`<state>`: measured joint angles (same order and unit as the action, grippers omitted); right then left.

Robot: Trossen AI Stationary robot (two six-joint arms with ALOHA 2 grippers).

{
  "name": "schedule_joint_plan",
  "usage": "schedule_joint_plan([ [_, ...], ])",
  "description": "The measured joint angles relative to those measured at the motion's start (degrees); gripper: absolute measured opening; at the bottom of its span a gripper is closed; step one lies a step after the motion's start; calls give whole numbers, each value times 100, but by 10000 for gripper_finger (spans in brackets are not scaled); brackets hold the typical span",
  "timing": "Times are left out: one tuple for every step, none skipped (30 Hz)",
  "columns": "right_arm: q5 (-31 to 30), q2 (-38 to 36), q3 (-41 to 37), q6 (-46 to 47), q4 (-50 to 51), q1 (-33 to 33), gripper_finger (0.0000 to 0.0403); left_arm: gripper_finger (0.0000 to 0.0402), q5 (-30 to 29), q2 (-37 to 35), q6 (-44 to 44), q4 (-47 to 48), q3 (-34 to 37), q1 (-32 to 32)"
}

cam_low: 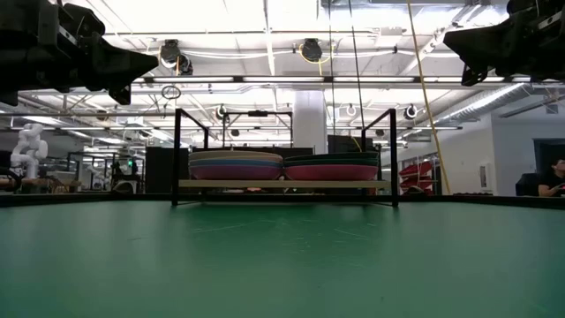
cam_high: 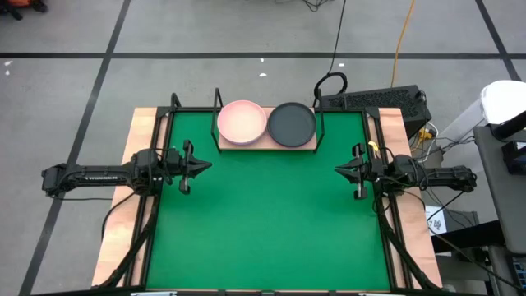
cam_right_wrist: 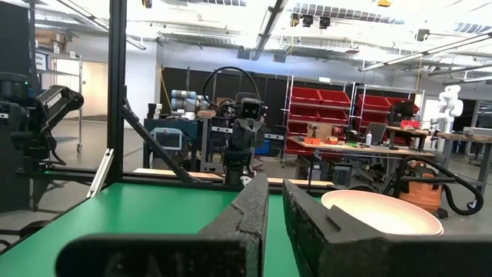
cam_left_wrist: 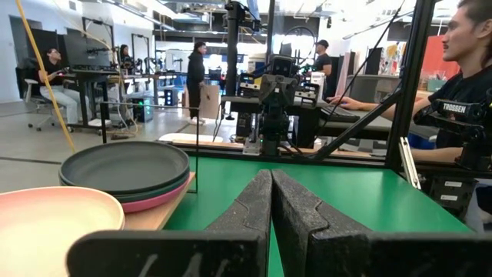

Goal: Place and stack plates onto a shelf
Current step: Return to Home Position

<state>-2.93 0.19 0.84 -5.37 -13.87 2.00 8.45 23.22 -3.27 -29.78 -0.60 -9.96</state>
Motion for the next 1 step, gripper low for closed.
schedule_joint_plan([
  [2,0,0,0,-2,0,29,17,0,1,0,-1,0,1],
])
